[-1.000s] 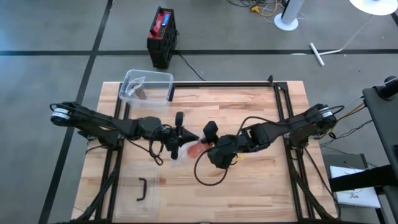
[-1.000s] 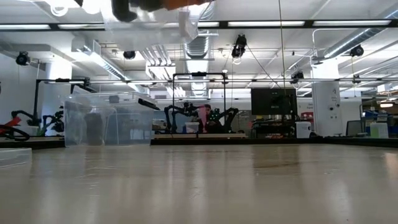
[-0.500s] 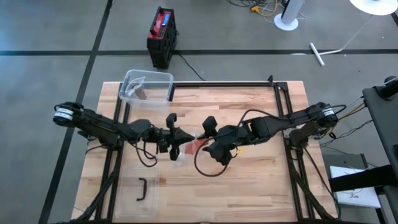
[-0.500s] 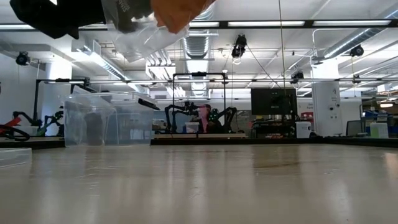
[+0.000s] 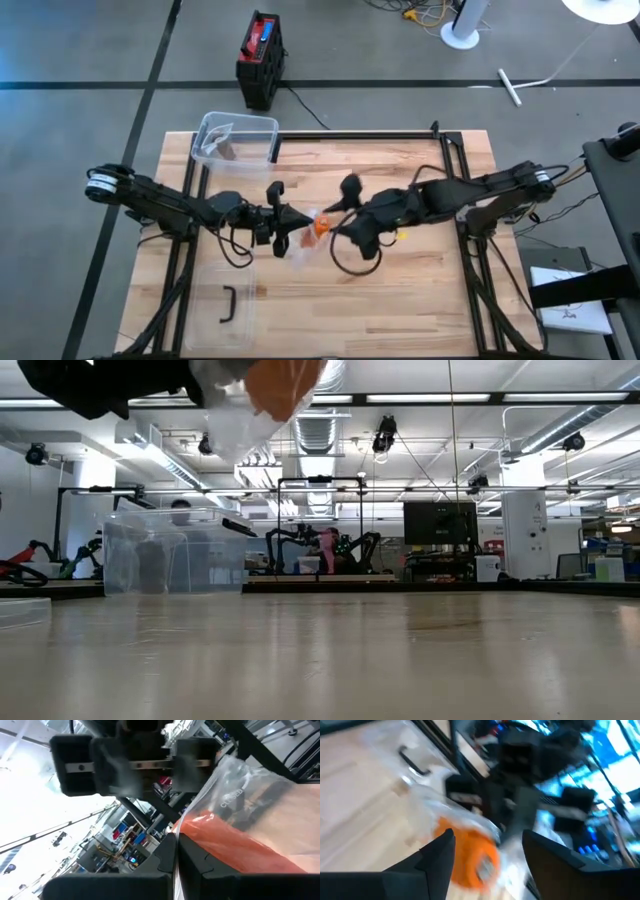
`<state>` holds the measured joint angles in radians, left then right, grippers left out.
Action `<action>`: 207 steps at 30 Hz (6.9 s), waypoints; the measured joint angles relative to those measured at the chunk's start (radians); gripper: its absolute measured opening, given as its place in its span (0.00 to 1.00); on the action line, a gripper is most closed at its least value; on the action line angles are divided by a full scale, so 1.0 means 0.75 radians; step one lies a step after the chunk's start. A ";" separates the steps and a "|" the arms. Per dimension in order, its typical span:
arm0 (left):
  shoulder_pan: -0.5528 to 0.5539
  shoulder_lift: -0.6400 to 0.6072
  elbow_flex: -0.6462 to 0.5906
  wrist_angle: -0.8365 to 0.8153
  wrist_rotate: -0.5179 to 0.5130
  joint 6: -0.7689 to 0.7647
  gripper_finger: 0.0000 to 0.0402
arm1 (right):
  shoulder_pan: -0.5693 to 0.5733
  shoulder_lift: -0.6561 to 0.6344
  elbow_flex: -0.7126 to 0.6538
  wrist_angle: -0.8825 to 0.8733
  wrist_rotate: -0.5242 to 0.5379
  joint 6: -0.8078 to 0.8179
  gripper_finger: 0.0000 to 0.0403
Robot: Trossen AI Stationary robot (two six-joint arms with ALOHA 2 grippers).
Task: Roll bandage
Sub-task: Put the rolled orange bandage into the zip bag
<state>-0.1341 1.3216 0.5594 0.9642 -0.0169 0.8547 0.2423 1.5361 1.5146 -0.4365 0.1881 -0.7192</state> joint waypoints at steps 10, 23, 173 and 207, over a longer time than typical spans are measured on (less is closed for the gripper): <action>-0.001 0.000 0.006 0.006 0.000 -0.011 0.00 | -0.079 -0.006 -0.004 -0.078 -0.006 0.364 0.44; -0.008 -0.009 -0.004 -0.002 -0.020 -0.010 0.00 | -0.059 0.025 0.116 -0.381 0.147 0.425 0.23; 0.116 0.400 -0.281 -0.458 -0.327 -2.224 0.01 | 0.019 0.224 -0.112 -0.044 0.136 1.196 0.19; 0.638 -0.118 1.252 -2.791 -0.105 -1.273 0.00 | 0.026 0.238 -0.507 0.192 0.239 1.099 0.00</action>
<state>0.3446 1.2332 1.4984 -1.1292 -0.0954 -0.1001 0.2615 1.7145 1.1343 -0.2925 0.3672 0.1050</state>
